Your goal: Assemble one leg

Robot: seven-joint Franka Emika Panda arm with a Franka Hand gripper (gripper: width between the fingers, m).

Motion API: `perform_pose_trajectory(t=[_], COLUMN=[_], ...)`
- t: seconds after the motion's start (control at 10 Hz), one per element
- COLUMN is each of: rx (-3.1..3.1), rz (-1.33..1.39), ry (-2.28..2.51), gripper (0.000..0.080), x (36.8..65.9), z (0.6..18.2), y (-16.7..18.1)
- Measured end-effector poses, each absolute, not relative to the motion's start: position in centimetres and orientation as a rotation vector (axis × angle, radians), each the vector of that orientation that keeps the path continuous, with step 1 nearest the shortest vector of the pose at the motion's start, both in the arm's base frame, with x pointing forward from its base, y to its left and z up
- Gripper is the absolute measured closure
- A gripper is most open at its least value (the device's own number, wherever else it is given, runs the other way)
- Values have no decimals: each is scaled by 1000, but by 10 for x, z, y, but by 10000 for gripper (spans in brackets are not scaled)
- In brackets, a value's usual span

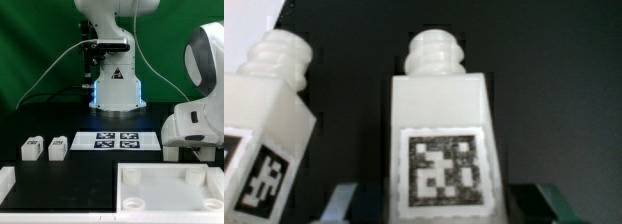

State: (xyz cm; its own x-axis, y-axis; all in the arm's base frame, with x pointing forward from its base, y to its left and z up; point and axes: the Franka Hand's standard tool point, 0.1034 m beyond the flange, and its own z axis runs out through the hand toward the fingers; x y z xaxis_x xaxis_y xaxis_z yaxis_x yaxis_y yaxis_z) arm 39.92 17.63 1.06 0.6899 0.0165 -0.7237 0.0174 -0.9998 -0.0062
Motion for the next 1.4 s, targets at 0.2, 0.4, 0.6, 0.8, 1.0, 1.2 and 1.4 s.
perform_pose_trajectory(t=[0.2, 0.4, 0.6, 0.8, 1.0, 1.2, 1.4], rx=[2887, 2887, 2887, 2890, 2942, 3030, 3108], rz=[-1236, -1236, -1236, -1232, -1071, -780, -484], ry=[29, 29, 29, 32, 174, 233, 232], gripper=[509, 509, 509, 509, 509, 508, 508], x=[399, 399, 399, 401, 435, 466, 475], z=[11, 11, 11, 12, 50, 96, 112], y=[176, 176, 176, 176, 162, 150, 145])
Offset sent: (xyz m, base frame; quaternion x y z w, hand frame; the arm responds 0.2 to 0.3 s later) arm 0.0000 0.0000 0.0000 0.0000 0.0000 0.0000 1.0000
